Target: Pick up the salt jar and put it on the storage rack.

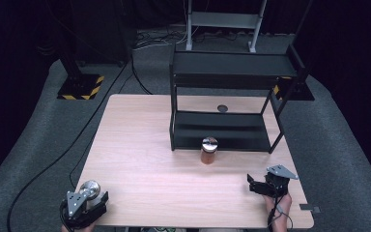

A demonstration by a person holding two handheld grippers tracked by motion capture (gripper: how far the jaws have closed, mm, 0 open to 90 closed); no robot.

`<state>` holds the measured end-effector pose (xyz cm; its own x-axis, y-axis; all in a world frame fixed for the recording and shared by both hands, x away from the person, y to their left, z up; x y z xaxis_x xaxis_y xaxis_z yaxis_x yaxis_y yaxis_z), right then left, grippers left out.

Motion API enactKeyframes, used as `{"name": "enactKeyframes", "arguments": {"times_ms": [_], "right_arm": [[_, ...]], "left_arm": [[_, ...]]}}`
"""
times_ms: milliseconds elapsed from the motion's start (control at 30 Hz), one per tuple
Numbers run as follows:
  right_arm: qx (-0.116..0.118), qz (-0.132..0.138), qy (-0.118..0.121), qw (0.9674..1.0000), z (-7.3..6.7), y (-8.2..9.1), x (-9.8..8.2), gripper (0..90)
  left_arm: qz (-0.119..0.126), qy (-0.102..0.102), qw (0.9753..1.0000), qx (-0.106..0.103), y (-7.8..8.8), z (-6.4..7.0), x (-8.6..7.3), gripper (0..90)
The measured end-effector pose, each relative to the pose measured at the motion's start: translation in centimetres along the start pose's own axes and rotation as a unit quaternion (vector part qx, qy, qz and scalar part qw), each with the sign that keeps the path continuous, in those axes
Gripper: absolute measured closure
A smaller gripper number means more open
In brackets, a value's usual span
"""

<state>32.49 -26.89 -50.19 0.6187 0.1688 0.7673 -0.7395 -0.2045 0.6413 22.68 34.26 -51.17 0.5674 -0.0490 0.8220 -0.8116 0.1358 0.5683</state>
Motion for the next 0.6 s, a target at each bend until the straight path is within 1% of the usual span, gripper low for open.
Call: {"name": "enactKeyframes", "arguments": {"times_ms": [167, 300, 367, 433, 500, 600], "right_arm": [[0.000, 0.000, 0.000, 1.0000, 0.0, 0.0, 0.0, 0.0], [0.002, -0.002, 0.001, 1.0000, 0.0, 0.0, 0.0, 0.0], [0.002, -0.001, 0.003, 1.0000, 0.0, 0.0, 0.0, 0.0], [0.003, -0.002, 0.005, 1.0000, 0.0, 0.0, 0.0, 0.0], [0.002, -0.001, 0.005, 1.0000, 0.0, 0.0, 0.0, 0.0], [0.003, -0.001, 0.004, 1.0000, 0.0, 0.0, 0.0, 0.0]], "left_arm": [[-0.005, -0.002, 1.0000, -0.002, 0.0, 0.0, 0.1, 30.8], [-0.010, -0.014, 0.9998, -0.010, 0.1, 0.0, 0.3, 30.9], [-0.010, -0.014, 0.9998, -0.013, 0.1, 0.2, 0.4, 30.9], [-0.012, -0.016, 0.9997, -0.015, 0.1, 0.4, 0.6, 30.9], [-0.014, -0.023, 0.9995, -0.015, 0.2, 0.5, 1.0, 30.9], [-0.014, -0.026, 0.9993, -0.021, 0.4, 0.6, 1.7, 30.9]]}}
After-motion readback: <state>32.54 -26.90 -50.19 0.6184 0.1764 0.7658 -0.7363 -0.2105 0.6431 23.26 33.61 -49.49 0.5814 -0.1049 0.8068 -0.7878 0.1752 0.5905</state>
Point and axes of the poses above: each handheld gripper's, and its own axes: y roughly backward along the jaws, x roughly out of its top, z roughly to its right, the point moved 10 cm from there along -y, roughly forward along the jaws, and after that the axes turned 7 degrees about -z, right-handed, at the moved point
